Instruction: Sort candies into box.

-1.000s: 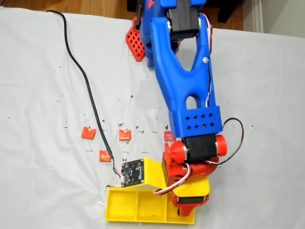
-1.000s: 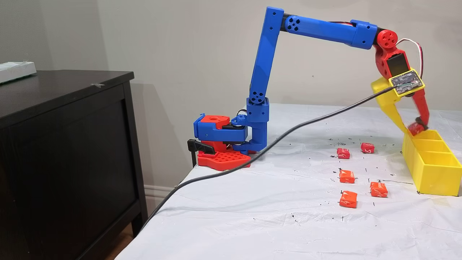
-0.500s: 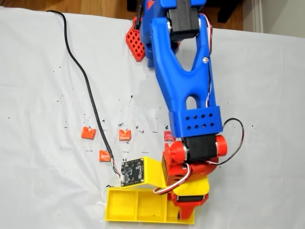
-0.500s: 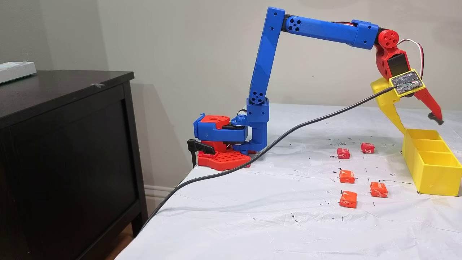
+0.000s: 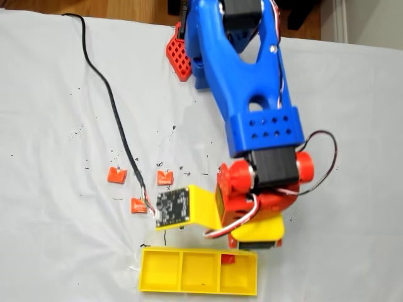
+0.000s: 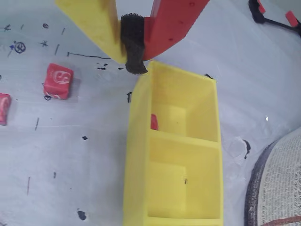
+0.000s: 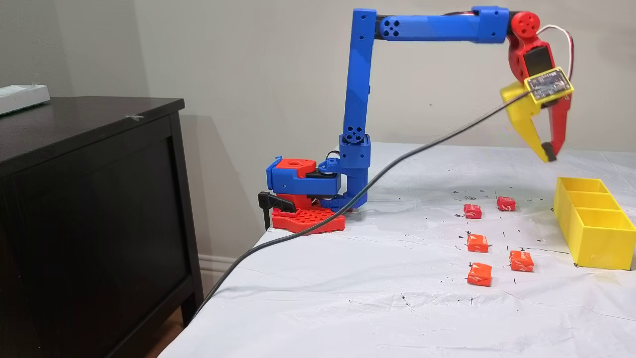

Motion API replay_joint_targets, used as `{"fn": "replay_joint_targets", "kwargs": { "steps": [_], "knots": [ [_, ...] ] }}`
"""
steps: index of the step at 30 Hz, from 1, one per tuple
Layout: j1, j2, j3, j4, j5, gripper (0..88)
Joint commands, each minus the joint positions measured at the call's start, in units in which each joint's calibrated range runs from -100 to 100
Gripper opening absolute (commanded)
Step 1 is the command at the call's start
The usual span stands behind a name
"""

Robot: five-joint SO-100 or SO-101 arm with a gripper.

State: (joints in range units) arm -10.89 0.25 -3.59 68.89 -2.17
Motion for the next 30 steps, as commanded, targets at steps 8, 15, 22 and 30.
{"fn": "replay_joint_targets", "kwargs": {
  "steps": [8, 15, 22, 30],
  "knots": [
    [-3.79, -4.66, 7.01, 2.87, 0.39, 6.0],
    [-4.97, -1.27, 9.19, 1.64, 0.78, 15.3],
    [-5.78, 1.61, 10.10, 1.48, 1.47, 22.8],
    [-6.14, 2.29, 13.01, -0.90, 2.44, 27.0]
  ]
}}
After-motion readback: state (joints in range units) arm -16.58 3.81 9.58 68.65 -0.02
